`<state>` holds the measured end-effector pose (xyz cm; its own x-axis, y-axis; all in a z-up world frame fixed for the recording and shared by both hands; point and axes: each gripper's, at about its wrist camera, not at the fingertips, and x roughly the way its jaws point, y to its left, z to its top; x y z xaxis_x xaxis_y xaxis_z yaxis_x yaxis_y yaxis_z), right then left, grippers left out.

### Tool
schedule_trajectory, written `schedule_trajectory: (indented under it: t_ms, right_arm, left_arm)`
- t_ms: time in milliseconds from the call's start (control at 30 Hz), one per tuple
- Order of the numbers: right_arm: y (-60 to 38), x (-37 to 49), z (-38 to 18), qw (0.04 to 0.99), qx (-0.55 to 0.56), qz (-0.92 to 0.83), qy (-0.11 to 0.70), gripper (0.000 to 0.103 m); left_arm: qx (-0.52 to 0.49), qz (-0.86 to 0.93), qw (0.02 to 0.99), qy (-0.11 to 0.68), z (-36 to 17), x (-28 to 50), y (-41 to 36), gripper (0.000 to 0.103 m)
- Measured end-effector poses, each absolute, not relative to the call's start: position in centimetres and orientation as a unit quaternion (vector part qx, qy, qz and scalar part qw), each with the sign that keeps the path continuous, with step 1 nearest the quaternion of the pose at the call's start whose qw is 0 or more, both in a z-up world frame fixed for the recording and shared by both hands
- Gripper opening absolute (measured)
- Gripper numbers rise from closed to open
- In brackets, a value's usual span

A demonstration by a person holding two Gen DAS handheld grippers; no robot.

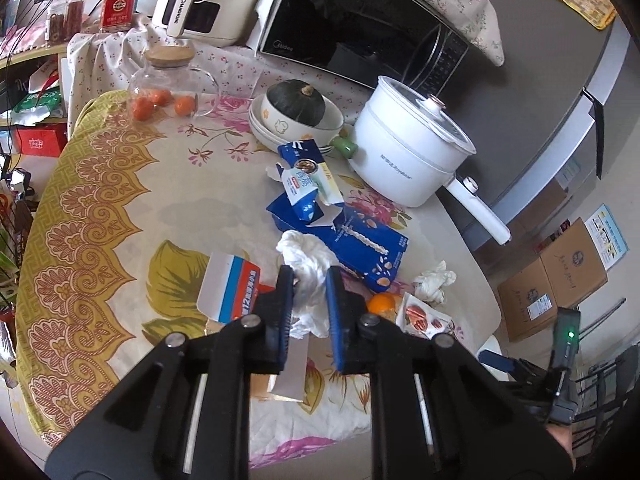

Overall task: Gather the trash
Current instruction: 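Grasp the crumpled white tissue with the left tool while the right tool grasps the pecan kernels bag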

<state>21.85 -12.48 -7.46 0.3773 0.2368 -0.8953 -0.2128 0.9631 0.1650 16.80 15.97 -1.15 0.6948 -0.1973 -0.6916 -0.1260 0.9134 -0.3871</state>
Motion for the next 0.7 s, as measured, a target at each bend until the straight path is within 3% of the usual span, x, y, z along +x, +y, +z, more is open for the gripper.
schedule_trajectory:
  t_ms: [300,400,467,500,700]
  right_arm:
    - [-9.4,23.3,-10.1,0.820,0.001,0.140,0.555,0.102]
    - [-8.9,23.5,-10.9,0.823,-0.016,0.126,0.553,0.093]
    - [-8.7,23.5,-11.4,0.823,-0.029,0.119,0.555,0.081]
    - [-8.7,23.6,-11.7,0.820,-0.033,0.119,0.559,0.070]
    - [-9.3,22.8,-10.9,0.826,-0.046,0.122,0.549,0.068]
  left_arm:
    - [-0.183,-0.048,0.893,0.407,-1.3,15.6,14.1,0.018]
    - [-0.181,-0.054,0.891,0.412,-1.4,15.6,13.5,0.018]
    - [-0.179,-0.058,0.890,0.415,-1.6,15.6,13.1,0.018]
    - [-0.178,-0.060,0.890,0.416,-1.6,15.6,12.9,0.018]
    - [-0.167,-0.070,0.887,0.426,-2.0,15.8,11.5,0.018]
